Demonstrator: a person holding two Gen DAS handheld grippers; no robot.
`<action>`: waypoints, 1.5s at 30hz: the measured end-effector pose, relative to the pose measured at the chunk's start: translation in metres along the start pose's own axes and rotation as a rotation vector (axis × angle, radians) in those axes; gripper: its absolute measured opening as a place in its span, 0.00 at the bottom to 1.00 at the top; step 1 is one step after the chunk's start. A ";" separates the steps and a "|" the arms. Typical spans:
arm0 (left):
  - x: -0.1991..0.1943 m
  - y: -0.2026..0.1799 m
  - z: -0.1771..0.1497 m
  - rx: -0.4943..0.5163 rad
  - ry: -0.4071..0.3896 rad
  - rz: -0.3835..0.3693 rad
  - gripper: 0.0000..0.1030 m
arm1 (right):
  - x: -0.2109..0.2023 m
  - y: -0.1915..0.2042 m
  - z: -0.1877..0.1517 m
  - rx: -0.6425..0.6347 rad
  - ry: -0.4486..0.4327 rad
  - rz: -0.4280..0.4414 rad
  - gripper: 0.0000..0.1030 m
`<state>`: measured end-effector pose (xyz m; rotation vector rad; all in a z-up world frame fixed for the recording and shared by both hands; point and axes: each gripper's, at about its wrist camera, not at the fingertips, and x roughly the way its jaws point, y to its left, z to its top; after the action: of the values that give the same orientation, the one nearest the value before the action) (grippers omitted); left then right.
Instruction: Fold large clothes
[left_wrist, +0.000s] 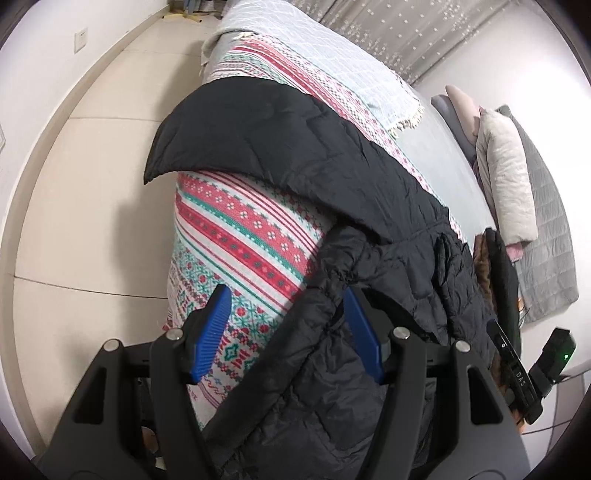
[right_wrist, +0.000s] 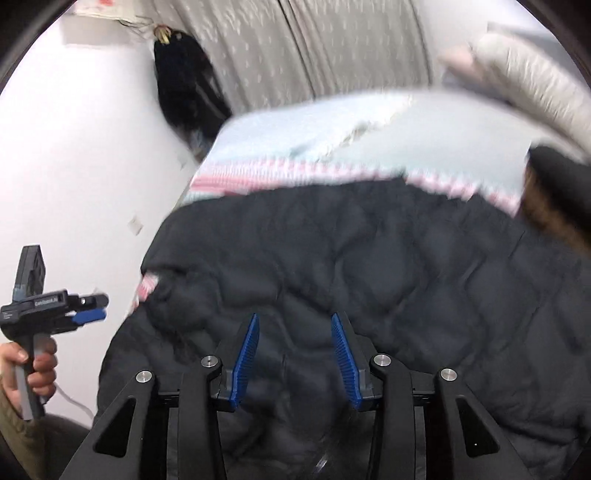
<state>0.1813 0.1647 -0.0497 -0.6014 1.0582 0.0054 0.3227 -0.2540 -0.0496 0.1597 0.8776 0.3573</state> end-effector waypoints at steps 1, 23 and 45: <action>0.001 0.003 0.002 -0.014 0.003 -0.007 0.62 | -0.001 -0.007 0.003 0.015 -0.011 -0.040 0.49; 0.075 0.169 0.073 -0.641 -0.026 -0.288 0.84 | -0.049 -0.021 -0.019 0.158 -0.020 -0.142 0.55; 0.075 0.158 0.075 -0.774 -0.301 -0.477 0.04 | -0.071 -0.040 -0.027 0.167 -0.018 -0.208 0.55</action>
<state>0.2354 0.3118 -0.1582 -1.4947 0.5723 0.0893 0.2696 -0.3177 -0.0267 0.2236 0.8971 0.0882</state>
